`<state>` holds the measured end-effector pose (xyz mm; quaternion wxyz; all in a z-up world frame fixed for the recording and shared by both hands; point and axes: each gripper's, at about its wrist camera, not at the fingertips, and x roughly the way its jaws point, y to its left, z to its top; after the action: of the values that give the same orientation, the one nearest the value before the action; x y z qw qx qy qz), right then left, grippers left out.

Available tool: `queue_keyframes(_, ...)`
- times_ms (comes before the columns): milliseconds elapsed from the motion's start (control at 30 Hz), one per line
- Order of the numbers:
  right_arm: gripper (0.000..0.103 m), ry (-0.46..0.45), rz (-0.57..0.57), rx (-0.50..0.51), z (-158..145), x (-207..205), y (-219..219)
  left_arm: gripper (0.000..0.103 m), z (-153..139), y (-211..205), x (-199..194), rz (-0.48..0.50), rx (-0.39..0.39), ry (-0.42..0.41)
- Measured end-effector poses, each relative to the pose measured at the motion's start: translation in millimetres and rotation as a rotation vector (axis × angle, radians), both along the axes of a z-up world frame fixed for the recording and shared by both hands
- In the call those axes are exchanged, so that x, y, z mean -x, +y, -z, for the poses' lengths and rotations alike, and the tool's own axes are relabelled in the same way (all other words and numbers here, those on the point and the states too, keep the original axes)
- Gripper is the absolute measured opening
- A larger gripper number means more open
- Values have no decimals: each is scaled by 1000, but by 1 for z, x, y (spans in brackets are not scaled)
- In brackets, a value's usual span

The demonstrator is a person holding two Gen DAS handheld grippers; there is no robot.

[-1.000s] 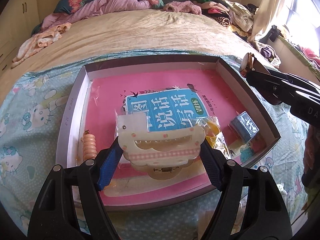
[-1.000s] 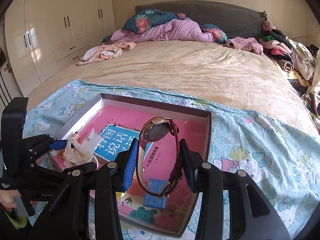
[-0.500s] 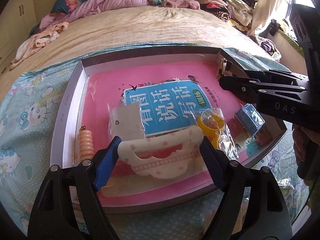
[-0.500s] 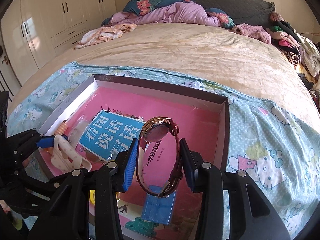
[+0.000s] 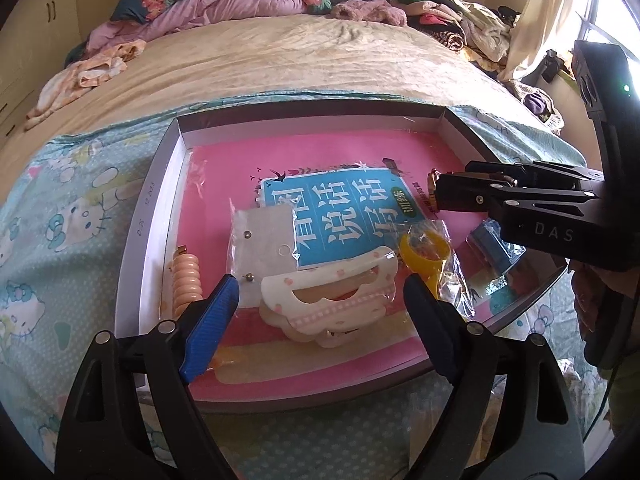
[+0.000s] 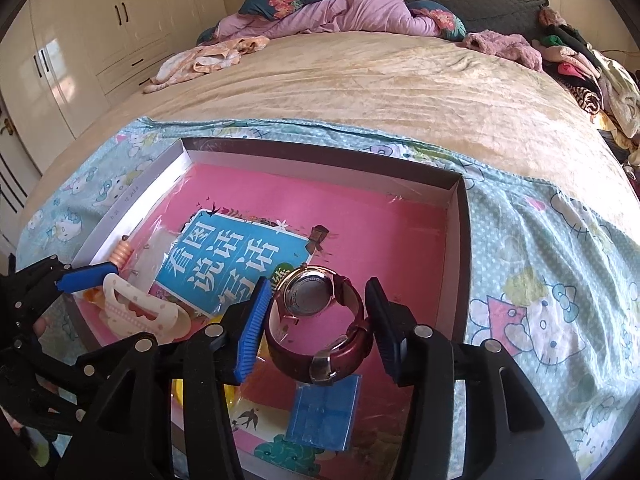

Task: Organize jewelry
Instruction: 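Open the left tool to drop the claw clip while the right tool releases the watch into the box, then move both tools back over the remaining items on the bed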

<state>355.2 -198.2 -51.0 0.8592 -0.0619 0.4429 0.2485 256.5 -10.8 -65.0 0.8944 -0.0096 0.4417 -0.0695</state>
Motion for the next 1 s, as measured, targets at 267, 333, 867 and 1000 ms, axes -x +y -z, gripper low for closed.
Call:
queue_keyframes(267,64,-40,32,-35,-15,16,-14,77,-6,4,2,-11,13,-10)
queue_keyframes(333,69,-48,39,-43,-18,21,-17,77,-7,6,4,-14,15,-13)
queue_keyframes(867,82,-133,91,-127,-63,70,-46,93,-41,28,29,-80,86,-84)
queue_keyframes(1000,84,-174,94,-142,-79,88,-52,93,-52,34,41,-95,114,-111)
